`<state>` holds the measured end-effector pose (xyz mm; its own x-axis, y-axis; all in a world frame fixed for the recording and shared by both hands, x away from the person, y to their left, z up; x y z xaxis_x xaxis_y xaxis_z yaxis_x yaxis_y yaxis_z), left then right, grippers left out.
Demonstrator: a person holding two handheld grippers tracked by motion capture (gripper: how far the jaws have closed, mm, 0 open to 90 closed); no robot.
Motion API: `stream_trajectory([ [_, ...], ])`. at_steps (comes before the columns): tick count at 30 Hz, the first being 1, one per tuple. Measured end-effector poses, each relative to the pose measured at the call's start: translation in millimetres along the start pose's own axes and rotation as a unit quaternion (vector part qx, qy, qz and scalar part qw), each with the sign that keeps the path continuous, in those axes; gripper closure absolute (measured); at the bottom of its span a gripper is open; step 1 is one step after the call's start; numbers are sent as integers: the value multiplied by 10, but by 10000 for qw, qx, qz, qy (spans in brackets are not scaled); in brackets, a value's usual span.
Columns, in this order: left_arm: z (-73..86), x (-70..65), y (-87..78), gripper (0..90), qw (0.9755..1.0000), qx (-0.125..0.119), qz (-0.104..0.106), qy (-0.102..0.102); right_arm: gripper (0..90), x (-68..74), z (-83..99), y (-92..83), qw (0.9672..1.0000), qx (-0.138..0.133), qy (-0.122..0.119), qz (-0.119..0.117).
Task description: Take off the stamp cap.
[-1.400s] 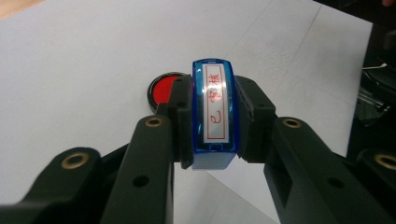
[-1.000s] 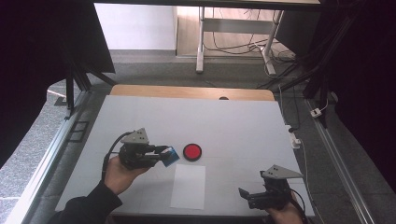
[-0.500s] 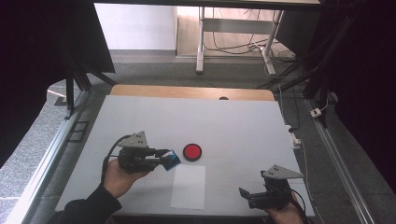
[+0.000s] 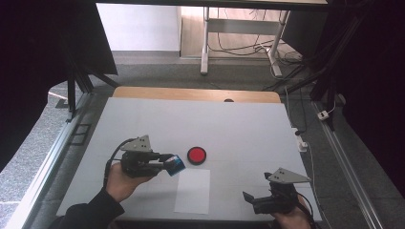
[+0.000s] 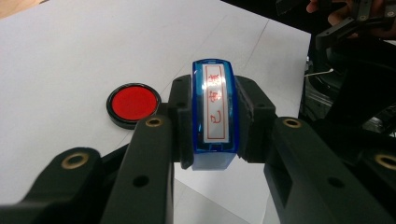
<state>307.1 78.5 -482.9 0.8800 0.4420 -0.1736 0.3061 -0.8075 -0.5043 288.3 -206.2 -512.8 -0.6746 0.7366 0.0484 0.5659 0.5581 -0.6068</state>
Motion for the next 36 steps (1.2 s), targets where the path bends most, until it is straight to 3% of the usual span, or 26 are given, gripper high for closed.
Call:
stream_trajectory([
  [7, -9, 2, 17, 704, 10000, -30, 31, -53, 0, 80, -59, 41, 9998, -70, -99, -175],
  [10, -13, 4, 17, 704, 9999, -41, 63, -71, 0, 141, -89, 74, 9992, -78, -138, -370],
  [15, -12, -5, 27, 704, 9999, -6, 117, 1, 0, 202, -134, 111, 9984, -127, -181, -521],
  [29, -19, -43, 40, 704, 9995, 24, 246, 189, 0, 504, -319, 304, 9914, -277, -289, -1244],
  [36, -36, -61, 48, 704, 9992, -5, 329, 220, 0, 589, -338, 429, 9907, -137, -546, -1238],
])
Point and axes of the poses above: each handheld gripper's, and its own axes: y roughly forward along the jaws, z roughly out of its underside, x roughly to its left, the point moved 10 cm from there along y, roughly forward along the jaws, and after that the axes turned 1 degree about -x, right-handed, at the moved point
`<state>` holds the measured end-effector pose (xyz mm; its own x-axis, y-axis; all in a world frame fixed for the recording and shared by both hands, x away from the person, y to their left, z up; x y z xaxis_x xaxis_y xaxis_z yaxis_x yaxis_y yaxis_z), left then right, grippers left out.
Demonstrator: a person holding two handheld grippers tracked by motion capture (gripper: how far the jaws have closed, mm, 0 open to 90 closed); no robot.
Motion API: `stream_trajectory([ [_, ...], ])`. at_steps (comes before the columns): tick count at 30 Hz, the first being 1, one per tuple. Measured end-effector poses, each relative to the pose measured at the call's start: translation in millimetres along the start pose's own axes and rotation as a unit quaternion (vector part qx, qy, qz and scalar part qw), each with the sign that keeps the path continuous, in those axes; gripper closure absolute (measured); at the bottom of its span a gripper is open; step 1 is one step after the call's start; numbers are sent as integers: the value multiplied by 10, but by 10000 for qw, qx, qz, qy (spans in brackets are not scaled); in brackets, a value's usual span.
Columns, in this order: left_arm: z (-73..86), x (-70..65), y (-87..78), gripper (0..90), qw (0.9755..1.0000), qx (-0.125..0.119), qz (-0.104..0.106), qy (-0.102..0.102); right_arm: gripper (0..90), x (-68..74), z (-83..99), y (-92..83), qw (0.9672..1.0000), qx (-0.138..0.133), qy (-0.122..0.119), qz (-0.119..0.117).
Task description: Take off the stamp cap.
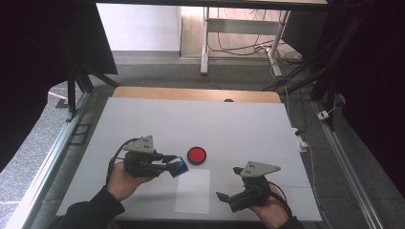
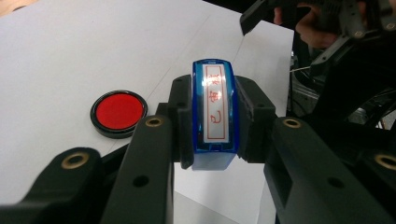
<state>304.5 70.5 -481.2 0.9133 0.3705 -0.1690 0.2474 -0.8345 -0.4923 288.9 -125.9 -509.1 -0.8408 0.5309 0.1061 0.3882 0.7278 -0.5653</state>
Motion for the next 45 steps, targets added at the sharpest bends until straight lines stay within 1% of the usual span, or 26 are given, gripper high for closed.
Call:
stream_trajectory([
  [3, -5, -6, 0, 704, 10000, -16, 36, 16, 0, 22, -15, 77, 9999, 81, -84, -47],
  [4, -7, -9, -1, 704, 10000, -24, 54, 20, 0, 40, -24, 104, 9999, 78, -94, -114],
  [5, -9, -11, -1, 704, 10000, -32, 73, 25, 0, 48, -30, 126, 9998, 105, -114, -119],
  [11, -15, -25, 7, 704, 9998, -39, 139, 98, 0, 109, -85, 255, 9989, 137, -252, -374],
  [12, -15, -30, 9, 704, 9998, -35, 160, 111, 0, 113, -97, 270, 9988, 136, -264, -385],
  [16, -17, -45, 15, 704, 9996, -42, 214, 169, 0, 152, -153, 332, 9980, 141, -272, -561],
  [19, -26, -60, 19, 704, 9994, -81, 297, 186, 0, 191, -199, 382, 9969, 141, -286, -716],
  [20, -28, -66, 19, 704, 9992, -95, 332, 182, 0, 216, -223, 416, 9962, 139, -287, -811],
  [21, -29, -71, 20, 704, 9991, -100, 360, 189, 0, 216, -223, 416, 9962, 139, -287, -811],
  [23, -32, -83, 20, 704, 9988, -118, 422, 213, 0, 246, -248, 471, 9952, 192, -345, -895],
  [26, -36, -102, 23, 705, 9983, -128, 487, 286, 0, 266, -267, 511, 9948, 196, -363, -928],
  [27, -38, -108, 26, 704, 9981, -138, 507, 314, 0, 282, -274, 531, 9944, 201, -368, -974],
  [28, -39, -117, 26, 705, 9978, -141, 545, 342, 0, 297, -277, 548, 9939, 228, -400, -1005],
  [29, -40, -125, 30, 705, 9975, -152, 575, 372, 4, 328, -292, 580, 9928, 258, -488, -1062],
  [31, -42, -143, 36, 705, 9970, -155, 625, 436, 35, 369, -322, 607, 9913, 211, -508, -1193],
  [32, -43, -152, 40, 705, 9967, -161, 648, 465, 60, 386, -335, 618, 9908, 203, -532, -1230],
  [33, -44, -161, 42, 705, 9964, -169, 676, 489, 60, 386, -335, 618, 9908, 203, -532, -1230],
  [34, -47, -169, 44, 705, 9961, -184, 700, 511, 108, 415, -358, 646, 9893, 170, -562, -1334],
  [35, -48, -177, 46, 705, 9958, -196, 729, 527, 139, 427, -372, 658, 9887, 131, -564, -1384],
  [36, -49, -183, 47, 705, 9954, -202, 754, 547, 139, 427, -372, 658, 9887, 131, -564, -1384],
  [37, -50, -189, 48, 705, 9951, -209, 776, 575, 176, 435, -383, 664, 9879, 112, -585, -1429],
  [38, -52, -197, 50, 705, 9948, -229, 799, 586, 251, 449, -397, 678, 9864, 106, -665, -1501],
  [41, -53, -219, 52, 705, 9935, -259, 888, 657, 348, 478, -419, 689, 9835, 71, -735, -1653],
  [42, -56, -226, 52, 705, 9930, -280, 920, 680, 348, 478, -419, 689, 9835, 71, -735, -1653],
  [43, -58, -233, 50, 705, 9926, -295, 952, 693, 401, 497, -420, 694, 9811, 107, -737, -1788],
  [45, -65, -244, 44, 705, 9918, -338, 998, 729, 447, 511, -415, 704, 9795, 129, -775, -1855],
])
Point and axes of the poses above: each handheld gripper's, and its own axes: y roughly forward along the jaws, z roughly out of its underside, x roughly to its left, the point moved 10 cm from there along y, roughly forward along the jaws, and after that the axes turned 1 degree about -x, right-handed, at the moved point
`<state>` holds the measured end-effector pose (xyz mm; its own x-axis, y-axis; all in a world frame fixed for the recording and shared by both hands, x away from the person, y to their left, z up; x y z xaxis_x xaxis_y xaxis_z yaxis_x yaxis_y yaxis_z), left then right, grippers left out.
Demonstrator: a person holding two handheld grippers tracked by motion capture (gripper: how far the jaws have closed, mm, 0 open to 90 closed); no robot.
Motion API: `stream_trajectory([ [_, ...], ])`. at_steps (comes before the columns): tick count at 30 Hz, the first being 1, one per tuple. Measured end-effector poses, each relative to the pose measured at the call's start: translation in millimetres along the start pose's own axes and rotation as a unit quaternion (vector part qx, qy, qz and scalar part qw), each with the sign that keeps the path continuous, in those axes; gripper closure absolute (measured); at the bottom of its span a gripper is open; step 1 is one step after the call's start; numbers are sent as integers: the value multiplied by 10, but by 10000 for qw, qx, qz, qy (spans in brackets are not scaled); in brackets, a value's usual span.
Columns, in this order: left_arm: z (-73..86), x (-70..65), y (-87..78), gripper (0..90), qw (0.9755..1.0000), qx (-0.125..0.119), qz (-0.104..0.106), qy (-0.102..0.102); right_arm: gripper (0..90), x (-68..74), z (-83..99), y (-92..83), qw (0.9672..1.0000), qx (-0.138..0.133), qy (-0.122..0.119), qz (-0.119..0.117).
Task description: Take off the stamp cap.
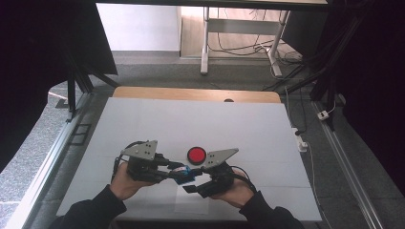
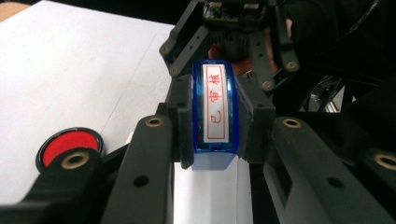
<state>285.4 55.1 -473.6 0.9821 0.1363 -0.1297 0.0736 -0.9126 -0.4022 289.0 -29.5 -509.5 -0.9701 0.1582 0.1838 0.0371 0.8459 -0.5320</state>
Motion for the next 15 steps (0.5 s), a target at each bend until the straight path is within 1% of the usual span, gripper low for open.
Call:
stream_trajectory([
  [2, -11, -10, -7, 705, 10000, -58, 70, 40, 484, 7, 5, 4, 10000, 28, -3, -62],
  [3, -11, -10, -7, 705, 10000, -58, 70, 40, 502, 11, 3, 7, 9999, 19, 6, -103],
  [4, -15, -13, -8, 705, 9999, -85, 87, 46, 502, 11, 3, 7, 9999, 19, 6, -103],
  [6, -21, -24, -11, 705, 9998, -139, 155, 68, 550, 31, -9, 9, 9997, -27, 2, -239],
  [7, -23, -28, -12, 705, 9997, -155, 176, 79, 559, 37, -13, 9, 9996, -41, -11, -279],
  [9, -26, -39, -11, 705, 9995, -178, 225, 98, 569, 39, -18, 9, 9996, -54, -24, -279],
  [10, -27, -47, -10, 705, 9994, -190, 256, 114, 594, 48, -25, 6, 9995, -68, -28, -319],
  [11, -29, -50, -9, 705, 9994, -199, 265, 127, 594, 48, -25, 6, 9995, -68, -28, -319],
  [12, -30, -55, -9, 705, 9993, -214, 275, 146, 616, 62, -33, 1, 9992, -98, -30, -381],
  [13, -30, -55, -9, 705, 9993, -214, 275, 146, 616, 62, -33, 1, 9992, -98, -30, -381],
  [15, -32, -57, -11, 705, 9991, -243, 297, 152, 645, 72, -35, -3, 9990, -87, -44, -436],
])
Point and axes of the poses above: each handheld gripper's, and its own axes: y roughly forward along the jaws, z roughly out of its underside, x roughly to its left, the point moved 10 cm from there along y, roughly forward along the jaws, and after that the axes turned 1 degree about -x, right-handed, at the moved point
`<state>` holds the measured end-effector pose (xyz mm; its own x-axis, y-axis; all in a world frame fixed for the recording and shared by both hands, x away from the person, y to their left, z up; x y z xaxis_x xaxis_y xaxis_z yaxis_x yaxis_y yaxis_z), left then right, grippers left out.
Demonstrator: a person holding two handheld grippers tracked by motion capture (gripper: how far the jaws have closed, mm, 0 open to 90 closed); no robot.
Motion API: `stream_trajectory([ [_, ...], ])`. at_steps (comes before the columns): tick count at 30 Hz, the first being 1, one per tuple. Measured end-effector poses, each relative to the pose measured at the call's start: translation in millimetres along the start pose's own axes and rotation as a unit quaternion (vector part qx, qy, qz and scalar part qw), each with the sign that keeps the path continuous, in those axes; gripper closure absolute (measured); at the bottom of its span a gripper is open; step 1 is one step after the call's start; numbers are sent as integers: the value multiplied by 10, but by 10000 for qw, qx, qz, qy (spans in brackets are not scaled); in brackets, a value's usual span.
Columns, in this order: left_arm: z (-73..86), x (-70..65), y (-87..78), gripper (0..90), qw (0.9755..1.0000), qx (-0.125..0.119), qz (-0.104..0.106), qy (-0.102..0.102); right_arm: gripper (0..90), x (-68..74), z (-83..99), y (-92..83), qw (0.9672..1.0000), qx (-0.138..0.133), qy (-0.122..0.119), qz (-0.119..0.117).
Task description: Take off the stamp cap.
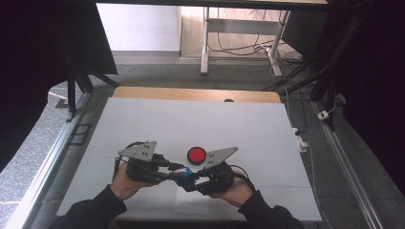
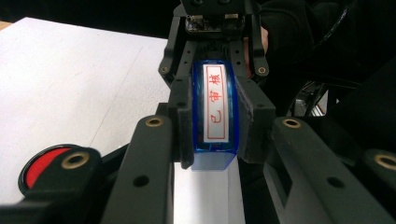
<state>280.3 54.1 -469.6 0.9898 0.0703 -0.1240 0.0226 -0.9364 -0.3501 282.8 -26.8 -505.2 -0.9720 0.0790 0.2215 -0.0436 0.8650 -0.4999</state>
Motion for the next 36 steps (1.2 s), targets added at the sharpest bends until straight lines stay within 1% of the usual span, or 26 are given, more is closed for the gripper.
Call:
stream_trajectory([
  [2, -4, -7, -5, 705, 10000, -45, 48, 38, 662, 10, -7, -2, 10000, -22, -16, -52],
  [3, -4, -12, -7, 705, 9999, -59, 67, 73, 678, 21, -13, -9, 9999, -28, 18, -111],
  [4, -8, -18, -10, 705, 9999, -86, 87, 94, 678, 21, -13, -9, 9999, -28, 18, -111],
  [5, -12, -18, -13, 705, 9999, -102, 84, 91, 684, 26, -21, -17, 9997, -47, 120, -217],
  [7, -15, -18, -14, 706, 9998, -117, 99, 82, 686, 30, -21, -20, 9995, -17, 200, -256],
  [8, -15, -16, -15, 706, 9998, -124, 82, 91, 686, 30, -21, -20, 9995, -17, 200, -256],
  [10, -20, -17, -19, 707, 9998, -130, 36, 126, 688, 26, -22, -19, 9986, -16, 442, -302],
  [12, -23, -18, -18, 707, 9997, -86, -38, 205, 689, 23, -16, -15, 9972, -17, 646, -380],
  [14, -26, -22, -15, 707, 9994, -40, -132, 312, 690, 16, -7, -15, 9962, 3, 776, -403],
  [15, -24, -24, -11, 707, 9994, 16, -123, 310, 690, 16, -7, -15, 9962, 3, 776, -403],
  [16, -20, -27, -6, 707, 9995, 47, -111, 302, 691, 14, 11, -13, 9971, 87, 666, -351],
  [17, -16, -27, -3, 707, 9995, 55, -104, 306, 691, 14, 11, -13, 9971, 87, 666, -351],
  [18, -12, -28, 2, 707, 9995, 63, -93, 281, 691, 16, 19, -23, 9978, 160, 566, -318],
  [20, -11, -30, 5, 707, 9995, 78, -90, 277, 691, 14, 24, -26, 9981, 189, 514, -283],
  [21, -17, -30, -1, 707, 9996, 71, -93, 249, 691, 9, 68, -22, 9987, 376, 319, -148],
  [22, -23, -29, -14, 707, 9997, 73, -97, 223, 690, 0, 91, -21, 9988, 440, 217, -50],
  [24, -22, -24, -32, 707, 9993, 149, -183, 281, 690, -3, 97, -30, 9988, 433, 208, -37],
  [25, -22, -25, -34, 707, 9993, 159, -205, 278, 689, -17, 90, -49, 9990, 406, 167, 21],
  [28, -14, -5, -31, 706, 9992, 203, -289, 188, 688, -52, 101, -82, 9987, 432, -63, 255],
  [29, -9, 4, -32, 706, 9991, 220, -318, 166, 688, -52, 101, -82, 9987, 432, -63, 255],
  [30, -3, 12, -33, 706, 9990, 229, -350, 135, 688, -57, 109, -89, 9986, 426, -81, 311],
  [31, 2, 21, -38, 706, 9989, 242, -381, 120, 688, -69, 118, -99, 9983, 420, -146, 389],
  [32, 6, 30, -43, 706, 9987, 254, -423, 99, 688, -96, 133, -122, 9973, 414, -243, 561],
  [33, 10, 40, -49, 706, 9985, 267, -464, 68, 688, -105, 135, -132, 9968, 401, -235, 649],
  [34, 11, 50, -55, 706, 9984, 268, -495, 42, 688, -105, 135, -132, 9968, 401, -235, 649],
  [36, 13, 64, -70, 706, 9983, 257, -532, 12, 688, -119, 133, -158, 9962, 343, -216, 768],
])
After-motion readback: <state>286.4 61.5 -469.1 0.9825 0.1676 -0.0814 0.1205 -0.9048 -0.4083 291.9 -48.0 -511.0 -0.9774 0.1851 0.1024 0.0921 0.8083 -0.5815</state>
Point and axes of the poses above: each handheld gripper's, and its own axes: y roughly forward along the jaws, z roughly out of its underside, x roughly to its left, the point moved 10 cm from there along y, roughly forward along the jaws, and after that the axes turned 1 degree about -x, right-handed, at the moved point
